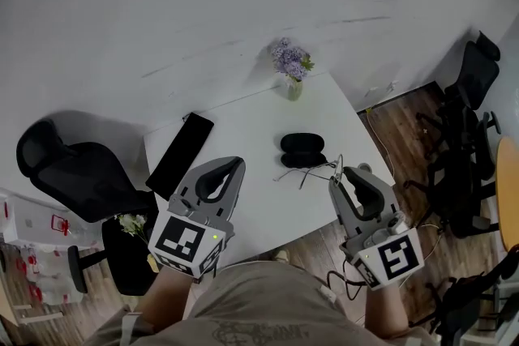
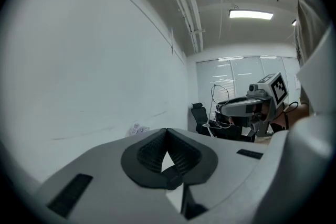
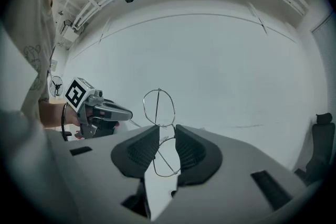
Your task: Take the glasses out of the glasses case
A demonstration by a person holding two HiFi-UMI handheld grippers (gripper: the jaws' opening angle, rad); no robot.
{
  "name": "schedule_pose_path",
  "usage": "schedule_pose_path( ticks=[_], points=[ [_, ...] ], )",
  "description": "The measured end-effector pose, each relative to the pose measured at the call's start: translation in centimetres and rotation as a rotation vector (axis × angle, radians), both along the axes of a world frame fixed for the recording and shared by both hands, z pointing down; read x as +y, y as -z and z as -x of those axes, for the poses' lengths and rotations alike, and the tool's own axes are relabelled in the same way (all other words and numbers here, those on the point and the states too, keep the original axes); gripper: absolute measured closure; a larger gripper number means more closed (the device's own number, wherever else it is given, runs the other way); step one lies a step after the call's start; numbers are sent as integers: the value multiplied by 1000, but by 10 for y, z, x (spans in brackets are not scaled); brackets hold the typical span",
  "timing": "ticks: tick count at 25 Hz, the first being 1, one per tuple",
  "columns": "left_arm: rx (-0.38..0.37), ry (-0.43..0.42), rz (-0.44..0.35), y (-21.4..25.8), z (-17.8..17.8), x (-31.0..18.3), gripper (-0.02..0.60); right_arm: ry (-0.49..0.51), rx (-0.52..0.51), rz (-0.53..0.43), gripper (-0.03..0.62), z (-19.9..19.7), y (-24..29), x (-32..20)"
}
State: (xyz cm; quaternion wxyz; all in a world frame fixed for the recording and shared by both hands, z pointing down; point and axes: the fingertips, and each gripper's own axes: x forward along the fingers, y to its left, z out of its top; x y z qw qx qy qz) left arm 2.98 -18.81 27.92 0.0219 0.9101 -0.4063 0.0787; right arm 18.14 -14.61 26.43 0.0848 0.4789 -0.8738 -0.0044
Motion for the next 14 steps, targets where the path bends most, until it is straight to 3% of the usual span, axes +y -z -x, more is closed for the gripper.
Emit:
schedule_pose_path(
  ticks=[14],
  points=[
    [-19, 20, 15, -8, -3, 11, 566, 27, 13, 1, 482, 2, -7, 4]
  ],
)
